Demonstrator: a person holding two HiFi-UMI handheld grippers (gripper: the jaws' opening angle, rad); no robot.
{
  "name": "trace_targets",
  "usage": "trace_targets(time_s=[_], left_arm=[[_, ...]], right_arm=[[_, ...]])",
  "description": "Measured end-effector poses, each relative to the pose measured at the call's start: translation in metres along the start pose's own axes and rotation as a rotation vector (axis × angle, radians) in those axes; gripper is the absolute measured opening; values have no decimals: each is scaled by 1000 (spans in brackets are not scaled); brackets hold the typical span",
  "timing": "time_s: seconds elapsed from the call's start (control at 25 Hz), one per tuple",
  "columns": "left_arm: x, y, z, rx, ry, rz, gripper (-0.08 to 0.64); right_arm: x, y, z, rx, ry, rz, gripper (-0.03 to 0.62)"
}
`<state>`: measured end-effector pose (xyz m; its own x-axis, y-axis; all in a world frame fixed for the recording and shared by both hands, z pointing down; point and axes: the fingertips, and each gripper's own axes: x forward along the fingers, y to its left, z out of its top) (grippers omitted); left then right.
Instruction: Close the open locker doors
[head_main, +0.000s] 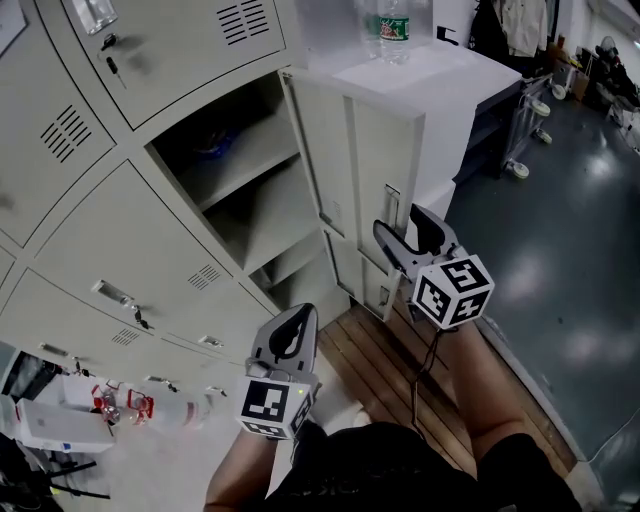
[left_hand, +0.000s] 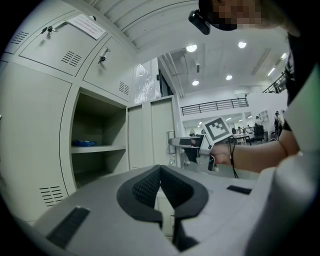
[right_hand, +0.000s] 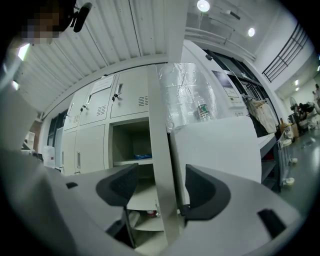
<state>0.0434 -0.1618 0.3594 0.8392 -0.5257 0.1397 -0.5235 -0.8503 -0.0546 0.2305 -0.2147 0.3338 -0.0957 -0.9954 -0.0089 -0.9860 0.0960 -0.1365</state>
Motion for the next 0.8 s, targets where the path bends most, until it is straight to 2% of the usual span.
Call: trace_targets(time_s=[0.24, 0.56, 0.8], left_arm=[[2, 6, 3, 3, -14, -4, 5], [10, 13, 2, -5, -20, -16, 5], [8, 18, 2, -2, -22, -12, 5]], right_arm=[[6, -6, -2, 13, 13, -7, 235], [10, -6, -1, -19, 20, -17, 101], [10, 2, -3, -35, 28, 1, 100]])
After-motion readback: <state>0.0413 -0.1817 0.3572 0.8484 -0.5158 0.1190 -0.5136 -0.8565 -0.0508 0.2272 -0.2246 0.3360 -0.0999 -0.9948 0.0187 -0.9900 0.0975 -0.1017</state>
